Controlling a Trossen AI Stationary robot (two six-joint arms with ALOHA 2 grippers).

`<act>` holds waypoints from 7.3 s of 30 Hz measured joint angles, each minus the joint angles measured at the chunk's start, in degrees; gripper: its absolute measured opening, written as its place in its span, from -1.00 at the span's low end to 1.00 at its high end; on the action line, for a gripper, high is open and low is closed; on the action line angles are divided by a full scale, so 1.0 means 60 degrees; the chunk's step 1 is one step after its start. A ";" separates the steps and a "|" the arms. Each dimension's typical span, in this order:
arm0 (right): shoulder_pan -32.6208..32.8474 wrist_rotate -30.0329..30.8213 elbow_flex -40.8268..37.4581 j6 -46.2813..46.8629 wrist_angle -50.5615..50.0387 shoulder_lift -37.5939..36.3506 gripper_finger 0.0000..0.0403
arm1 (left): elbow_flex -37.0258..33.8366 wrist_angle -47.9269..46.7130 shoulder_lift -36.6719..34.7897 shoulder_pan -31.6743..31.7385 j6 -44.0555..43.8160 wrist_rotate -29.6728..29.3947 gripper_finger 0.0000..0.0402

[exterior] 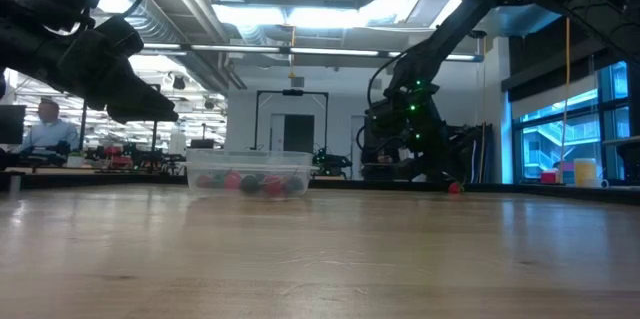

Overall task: Pick and placing Produce into tupperware
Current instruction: Put the strawberry into the transparent container, then put the red cherry into the transparent container

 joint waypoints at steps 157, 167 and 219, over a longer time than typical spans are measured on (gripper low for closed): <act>0.6643 -0.4473 -0.7414 -0.5569 1.1114 -0.7870 0.08 | 0.1001 0.2022 0.0025 0.0793 0.1184 -0.0436 -0.01; 0.7053 -0.2897 -0.9156 -0.5573 1.1426 -0.9673 0.08 | 0.1040 0.2290 0.0154 0.1279 0.1228 -0.0449 -0.01; 0.6932 -0.2707 -1.0083 -0.6815 1.3396 -0.9900 0.08 | 1.1191 -0.4299 1.4325 0.6535 -0.2754 -0.0263 -0.01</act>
